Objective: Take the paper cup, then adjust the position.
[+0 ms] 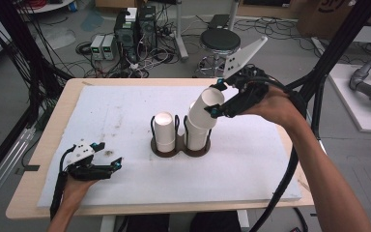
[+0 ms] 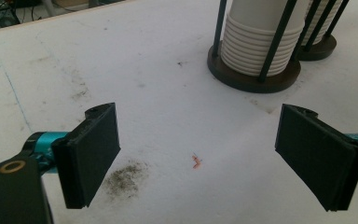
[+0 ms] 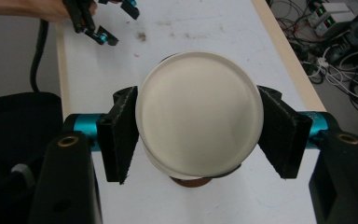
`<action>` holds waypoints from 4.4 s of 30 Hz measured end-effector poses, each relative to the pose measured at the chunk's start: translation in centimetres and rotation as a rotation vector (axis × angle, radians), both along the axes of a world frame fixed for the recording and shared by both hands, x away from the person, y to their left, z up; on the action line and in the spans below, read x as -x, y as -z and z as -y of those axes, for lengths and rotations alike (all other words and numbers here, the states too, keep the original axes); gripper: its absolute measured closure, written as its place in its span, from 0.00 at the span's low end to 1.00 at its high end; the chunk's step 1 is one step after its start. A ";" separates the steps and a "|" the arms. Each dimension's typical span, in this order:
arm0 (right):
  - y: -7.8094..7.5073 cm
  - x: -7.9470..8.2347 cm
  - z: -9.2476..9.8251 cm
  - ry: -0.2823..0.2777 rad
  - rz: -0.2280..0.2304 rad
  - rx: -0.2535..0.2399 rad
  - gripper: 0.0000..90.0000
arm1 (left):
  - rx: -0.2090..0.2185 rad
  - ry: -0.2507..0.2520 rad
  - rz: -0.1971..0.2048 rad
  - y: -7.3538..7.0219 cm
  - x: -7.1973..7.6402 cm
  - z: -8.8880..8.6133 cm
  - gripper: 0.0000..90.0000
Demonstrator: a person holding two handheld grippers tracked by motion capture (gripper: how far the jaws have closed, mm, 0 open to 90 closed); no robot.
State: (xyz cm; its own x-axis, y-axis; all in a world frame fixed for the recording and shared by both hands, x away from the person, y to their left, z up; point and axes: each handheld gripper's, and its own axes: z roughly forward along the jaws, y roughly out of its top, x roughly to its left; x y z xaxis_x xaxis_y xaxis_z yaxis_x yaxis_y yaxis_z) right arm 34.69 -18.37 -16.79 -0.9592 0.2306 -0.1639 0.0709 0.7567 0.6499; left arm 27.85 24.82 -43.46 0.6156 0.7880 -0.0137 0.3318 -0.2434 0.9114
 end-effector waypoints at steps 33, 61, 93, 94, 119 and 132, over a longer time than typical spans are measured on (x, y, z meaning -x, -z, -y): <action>7.5 2.6 0.5 -0.060 -0.074 -0.024 0.40 | -0.005 0.022 -0.012 0.3 0.0 0.8 0.15; 11.1 3.0 0.2 -0.053 -0.113 -0.012 0.40 | 0.004 0.012 -0.012 0.3 -0.4 -0.1 0.15; 13.1 2.9 0.5 -0.051 -0.142 -0.011 0.40 | 0.003 0.000 0.001 0.0 0.0 -0.4 0.15; 13.1 2.9 0.5 -0.051 -0.142 -0.011 0.40 | 0.005 -0.001 0.000 0.0 0.0 -0.4 0.15; 13.3 2.6 0.9 -0.065 -0.141 -0.034 0.40 | 0.058 0.142 -0.039 -1.6 0.1 -1.1 0.07; 13.2 2.5 1.5 -0.062 -0.143 -0.054 0.40 | 0.050 0.220 -0.058 -3.1 -0.2 -1.5 0.06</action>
State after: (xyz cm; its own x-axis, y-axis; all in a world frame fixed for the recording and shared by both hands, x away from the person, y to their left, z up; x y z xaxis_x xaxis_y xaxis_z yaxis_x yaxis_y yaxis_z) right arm 32.18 -19.89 -30.03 -0.9845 0.1748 -0.0135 0.1197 0.7265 0.6767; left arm 28.02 26.28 -40.37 0.7695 0.6324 -0.0896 0.3276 -0.2703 0.9053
